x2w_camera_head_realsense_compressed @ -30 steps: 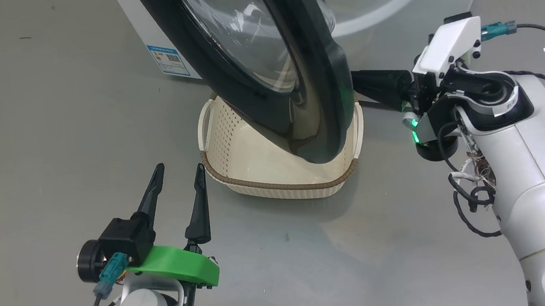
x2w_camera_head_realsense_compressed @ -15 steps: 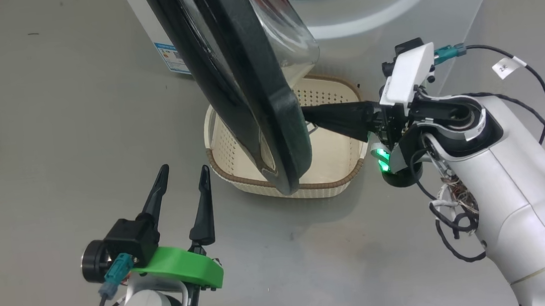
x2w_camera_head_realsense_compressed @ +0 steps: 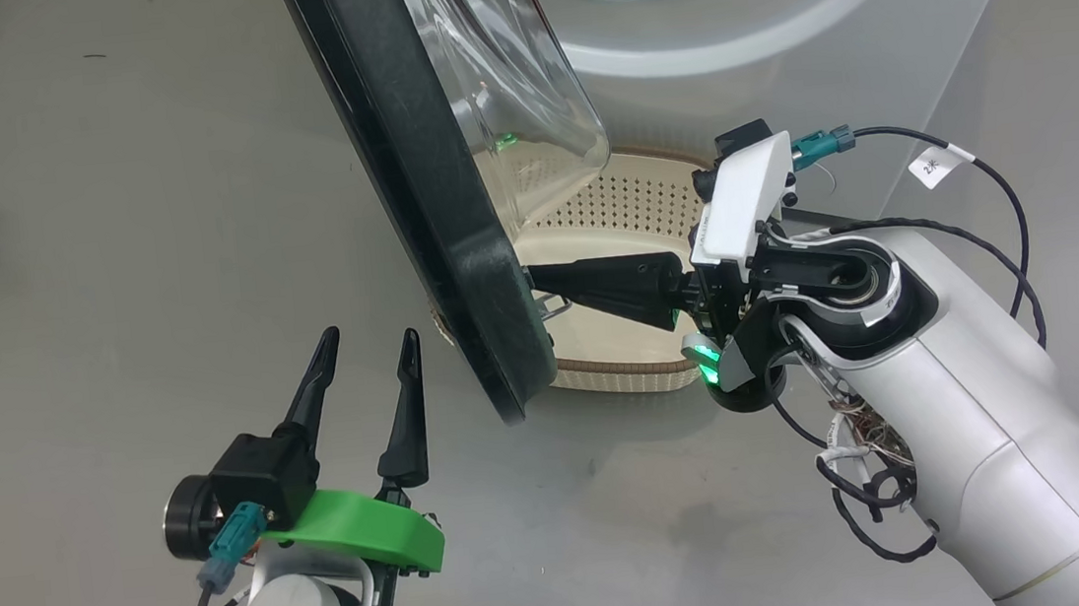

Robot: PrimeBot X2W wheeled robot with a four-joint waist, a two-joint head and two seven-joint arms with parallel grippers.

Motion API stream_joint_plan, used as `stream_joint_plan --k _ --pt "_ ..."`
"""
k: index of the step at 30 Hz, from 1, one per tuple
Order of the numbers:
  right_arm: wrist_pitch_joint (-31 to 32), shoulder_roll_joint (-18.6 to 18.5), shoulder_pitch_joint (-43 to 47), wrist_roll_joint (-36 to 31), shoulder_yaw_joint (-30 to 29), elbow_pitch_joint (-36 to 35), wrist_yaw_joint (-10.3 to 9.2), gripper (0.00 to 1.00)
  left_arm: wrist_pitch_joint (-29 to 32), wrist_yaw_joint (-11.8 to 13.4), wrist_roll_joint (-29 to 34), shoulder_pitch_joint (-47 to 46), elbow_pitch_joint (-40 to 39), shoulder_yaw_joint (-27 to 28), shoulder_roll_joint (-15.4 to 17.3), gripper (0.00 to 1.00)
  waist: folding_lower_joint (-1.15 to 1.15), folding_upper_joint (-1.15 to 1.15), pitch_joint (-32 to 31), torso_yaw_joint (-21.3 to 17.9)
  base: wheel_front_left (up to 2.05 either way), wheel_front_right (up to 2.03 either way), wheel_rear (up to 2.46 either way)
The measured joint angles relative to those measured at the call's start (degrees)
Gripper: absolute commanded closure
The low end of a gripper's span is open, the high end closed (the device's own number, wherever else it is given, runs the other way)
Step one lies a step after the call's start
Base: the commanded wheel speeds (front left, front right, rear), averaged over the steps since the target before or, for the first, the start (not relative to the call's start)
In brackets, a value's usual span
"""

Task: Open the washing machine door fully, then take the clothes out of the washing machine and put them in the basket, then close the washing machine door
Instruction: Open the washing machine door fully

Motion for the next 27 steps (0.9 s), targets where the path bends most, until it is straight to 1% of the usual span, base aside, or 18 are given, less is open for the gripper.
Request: stream_joint_plan --k 6,8,10,12,15,18,22,25,26,27 --pt "-2.7 0.1 0.1 0.2 0.4 0.4 0.16 1.00 0.0 0.3 0.0 0.1 0.5 1.6 0.0 0.00 0.00 0.00 -0.9 -0.4 0.00 0.00 0.00" --pt "-4.5 0.1 0.1 -0.6 0.3 0.8 1.23 1.00 0.0 0.3 0.2 0.1 0.7 1.8 0.0 0.00 0.00 0.00 -1.5 -0.7 0.00 0.00 0.00" --pt "-6.2 0.1 0.2 -2.7 0.2 1.4 2.38 1.00 0.0 0.3 0.5 0.2 0.8 2.2 0.0 0.00 0.00 0.00 -2.1 -1.1 0.00 0.00 0.00" --pt "-8.0 -0.1 0.5 -6.4 0.7 1.8 3.88 1.00 0.0 0.3 0.9 0.2 0.9 2.7 0.0 0.00 0.00 0.00 -2.7 -1.6 0.00 0.00 0.00" --pt "-10.7 -1.3 1.0 -11.9 2.4 1.9 6.19 1.00 0.0 0.4 1.0 0.6 0.9 4.0 0.0 0.00 0.00 0.00 -3.8 -2.5 0.00 0.00 0.00" --pt "-15.6 -4.5 1.0 -18.7 3.4 2.1 8.90 1.00 0.0 0.4 1.3 1.9 1.2 4.4 0.0 0.00 0.00 0.00 -4.9 -3.6 0.00 0.00 0.00" --pt "-22.3 -7.9 1.5 -26.0 3.8 2.3 11.32 1.00 0.0 0.4 1.7 2.9 1.7 5.5 0.0 0.00 0.00 0.00 -6.4 -5.3 0.00 0.00 0.00" --pt "-27.0 -9.9 1.7 -33.9 6.4 2.1 12.09 1.00 0.0 0.4 1.7 3.4 1.8 6.0 0.0 0.00 0.00 0.00 -7.5 -6.7 0.00 0.00 0.00" --pt "-27.0 -9.9 1.7 -33.9 6.4 2.1 12.09 1.00 0.0 0.4 1.7 3.4 1.8 6.0 0.0 0.00 0.00 0.00 -7.5 -6.7 0.00 0.00 0.00" --pt "-28.6 -10.8 1.8 -36.5 7.3 2.0 12.09 1.00 0.0 0.4 1.7 3.6 1.8 6.2 0.0 0.00 0.00 0.00 -7.9 -7.1 0.00 0.00 0.00"
